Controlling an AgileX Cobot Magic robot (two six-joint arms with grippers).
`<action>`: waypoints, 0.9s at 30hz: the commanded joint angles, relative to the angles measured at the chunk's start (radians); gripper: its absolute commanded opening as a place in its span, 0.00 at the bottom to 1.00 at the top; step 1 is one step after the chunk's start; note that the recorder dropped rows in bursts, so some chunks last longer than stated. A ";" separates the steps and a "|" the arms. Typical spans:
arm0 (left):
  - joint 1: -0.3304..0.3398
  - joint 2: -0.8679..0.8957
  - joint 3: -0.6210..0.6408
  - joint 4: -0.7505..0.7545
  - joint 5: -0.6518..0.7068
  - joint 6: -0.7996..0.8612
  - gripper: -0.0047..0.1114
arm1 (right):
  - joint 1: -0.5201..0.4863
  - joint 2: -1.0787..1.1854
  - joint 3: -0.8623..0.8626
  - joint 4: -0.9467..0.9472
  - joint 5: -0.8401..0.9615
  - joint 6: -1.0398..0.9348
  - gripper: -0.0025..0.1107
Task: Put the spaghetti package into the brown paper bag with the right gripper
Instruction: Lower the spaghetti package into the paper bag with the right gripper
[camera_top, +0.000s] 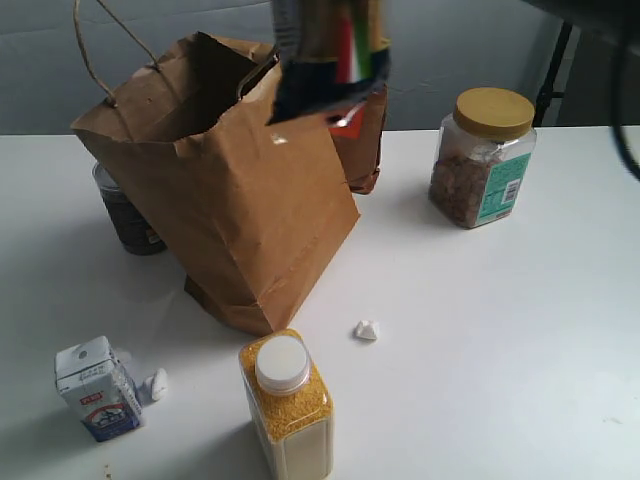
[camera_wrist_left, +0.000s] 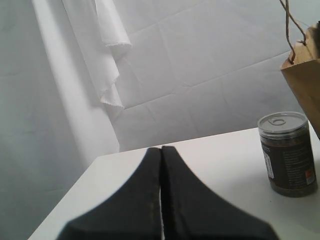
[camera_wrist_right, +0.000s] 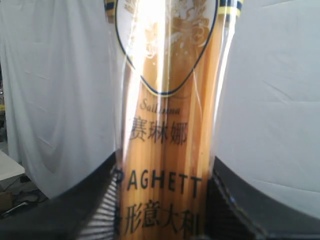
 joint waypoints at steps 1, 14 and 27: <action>0.002 -0.002 0.005 -0.004 -0.007 -0.004 0.04 | 0.027 0.150 -0.191 -0.008 -0.096 -0.025 0.02; 0.002 -0.002 0.005 -0.004 -0.007 -0.004 0.04 | 0.027 0.568 -0.664 -0.028 -0.079 -0.026 0.02; 0.002 -0.002 0.005 -0.004 -0.007 -0.004 0.04 | 0.049 0.501 -0.714 -0.056 0.000 -0.032 0.02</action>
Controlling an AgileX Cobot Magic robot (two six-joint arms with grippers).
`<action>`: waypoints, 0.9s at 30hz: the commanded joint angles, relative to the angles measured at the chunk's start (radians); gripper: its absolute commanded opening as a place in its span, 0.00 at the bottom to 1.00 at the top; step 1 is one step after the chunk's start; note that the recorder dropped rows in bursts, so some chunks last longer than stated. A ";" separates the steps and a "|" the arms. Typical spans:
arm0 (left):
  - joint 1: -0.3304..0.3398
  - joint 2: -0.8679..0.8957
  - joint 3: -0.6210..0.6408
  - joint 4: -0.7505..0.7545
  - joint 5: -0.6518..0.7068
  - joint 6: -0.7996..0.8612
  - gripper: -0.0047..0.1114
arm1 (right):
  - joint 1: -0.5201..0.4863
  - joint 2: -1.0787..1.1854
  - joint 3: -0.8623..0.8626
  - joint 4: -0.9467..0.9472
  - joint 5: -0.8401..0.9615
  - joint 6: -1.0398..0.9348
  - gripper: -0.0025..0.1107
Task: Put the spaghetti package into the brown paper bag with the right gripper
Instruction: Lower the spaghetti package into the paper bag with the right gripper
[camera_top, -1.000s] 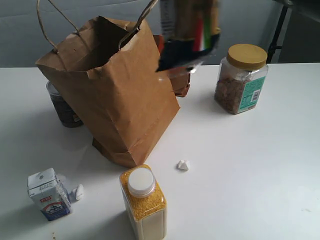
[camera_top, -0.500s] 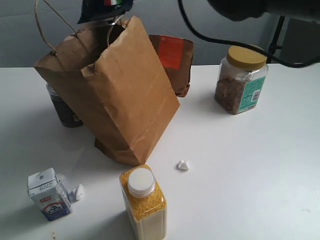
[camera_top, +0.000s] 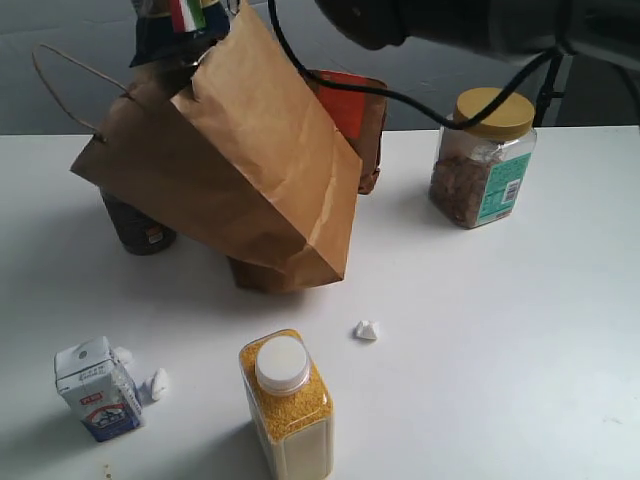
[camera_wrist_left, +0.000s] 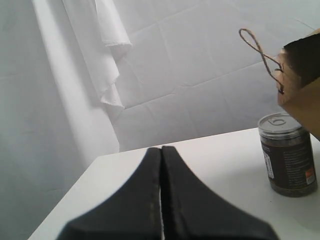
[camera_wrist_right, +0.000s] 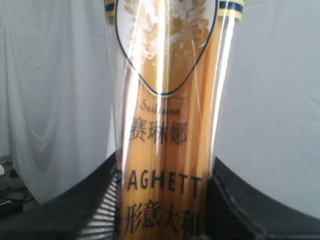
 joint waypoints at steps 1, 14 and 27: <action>0.002 -0.002 0.005 -0.004 -0.007 -0.004 0.04 | 0.002 -0.109 -0.034 -0.018 -0.066 -0.007 0.02; 0.002 -0.002 0.005 -0.004 -0.007 -0.004 0.04 | 0.036 -0.204 -0.040 -0.025 -0.074 -0.005 0.02; 0.002 -0.002 0.005 -0.004 -0.007 -0.004 0.04 | 0.005 -0.078 -0.043 -0.058 -0.007 -0.021 0.02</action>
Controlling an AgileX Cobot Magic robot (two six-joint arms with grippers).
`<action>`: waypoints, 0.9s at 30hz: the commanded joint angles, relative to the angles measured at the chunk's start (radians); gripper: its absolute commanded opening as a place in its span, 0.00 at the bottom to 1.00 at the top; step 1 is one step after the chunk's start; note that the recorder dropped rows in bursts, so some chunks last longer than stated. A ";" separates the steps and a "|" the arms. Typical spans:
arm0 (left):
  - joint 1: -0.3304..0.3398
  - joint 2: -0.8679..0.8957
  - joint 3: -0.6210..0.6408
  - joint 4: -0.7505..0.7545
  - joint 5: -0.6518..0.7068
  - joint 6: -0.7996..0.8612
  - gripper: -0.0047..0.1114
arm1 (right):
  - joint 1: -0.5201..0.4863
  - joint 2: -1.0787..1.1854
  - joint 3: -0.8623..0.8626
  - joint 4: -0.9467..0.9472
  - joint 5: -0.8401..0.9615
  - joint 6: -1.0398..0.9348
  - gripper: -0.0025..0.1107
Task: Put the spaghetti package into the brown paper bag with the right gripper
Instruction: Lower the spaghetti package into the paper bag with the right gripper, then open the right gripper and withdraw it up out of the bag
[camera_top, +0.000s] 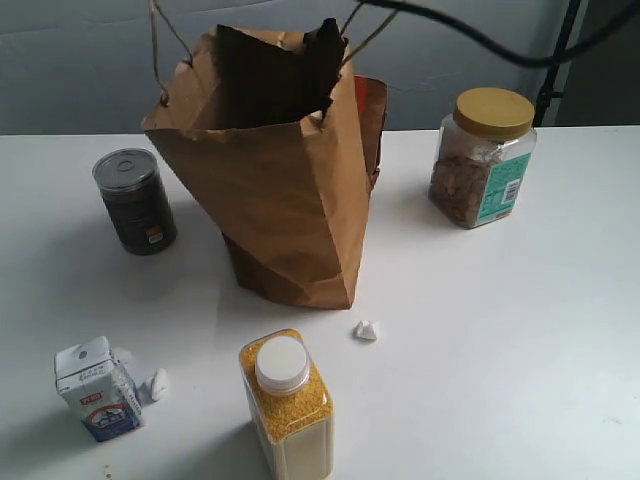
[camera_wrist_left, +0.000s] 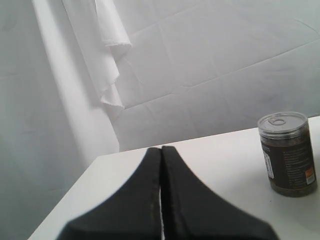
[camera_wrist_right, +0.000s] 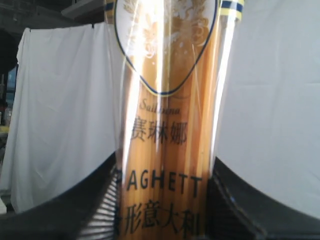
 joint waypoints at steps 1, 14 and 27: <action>0.002 -0.002 0.005 -0.004 -0.007 -0.004 0.04 | -0.031 0.049 -0.014 -0.023 0.018 -0.014 0.02; 0.002 -0.002 0.005 -0.004 -0.007 -0.004 0.04 | -0.121 0.140 0.151 0.023 -0.023 -0.018 0.02; 0.002 -0.002 0.005 -0.004 -0.007 -0.004 0.04 | -0.159 0.146 0.310 0.139 -0.084 -0.021 0.24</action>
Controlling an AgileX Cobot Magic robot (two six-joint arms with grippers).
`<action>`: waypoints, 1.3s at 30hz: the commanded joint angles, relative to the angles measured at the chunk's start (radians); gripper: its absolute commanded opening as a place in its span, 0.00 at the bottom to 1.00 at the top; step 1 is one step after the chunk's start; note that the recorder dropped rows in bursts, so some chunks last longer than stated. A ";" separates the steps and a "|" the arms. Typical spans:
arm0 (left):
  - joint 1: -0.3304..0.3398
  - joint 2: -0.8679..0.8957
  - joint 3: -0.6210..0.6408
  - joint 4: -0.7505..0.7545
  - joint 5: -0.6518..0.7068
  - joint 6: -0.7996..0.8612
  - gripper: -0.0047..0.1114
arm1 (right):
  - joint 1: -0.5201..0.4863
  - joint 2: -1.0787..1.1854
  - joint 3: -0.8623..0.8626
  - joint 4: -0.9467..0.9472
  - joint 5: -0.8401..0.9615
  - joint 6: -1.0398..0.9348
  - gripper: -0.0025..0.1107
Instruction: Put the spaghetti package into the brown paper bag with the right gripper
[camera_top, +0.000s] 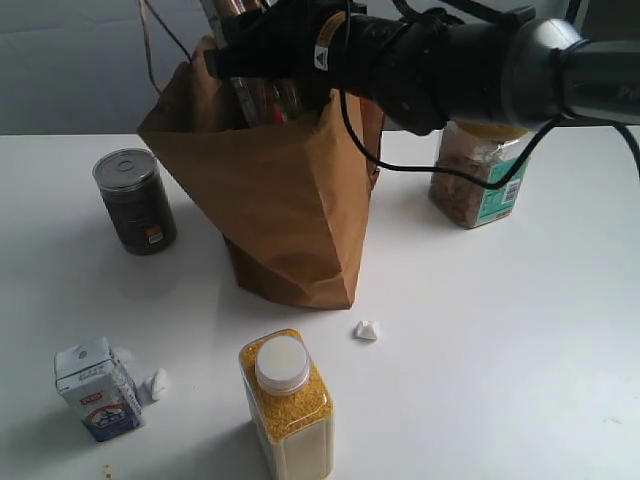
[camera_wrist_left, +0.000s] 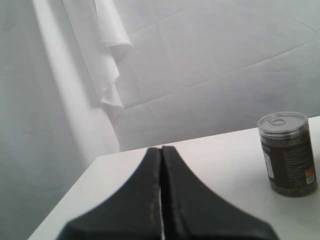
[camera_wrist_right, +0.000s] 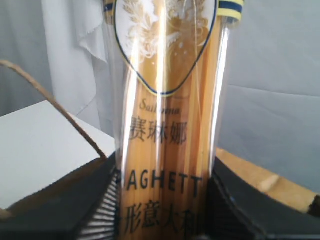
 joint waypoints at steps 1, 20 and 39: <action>0.002 -0.002 0.005 -0.004 -0.007 -0.004 0.04 | -0.009 -0.025 0.046 0.084 -0.124 -0.007 0.34; 0.002 -0.002 0.005 -0.004 -0.007 -0.004 0.04 | -0.009 -0.028 0.163 0.172 -0.135 -0.004 0.62; 0.002 -0.002 0.005 -0.004 -0.007 -0.004 0.04 | 0.040 -0.553 0.210 0.068 0.064 0.051 0.12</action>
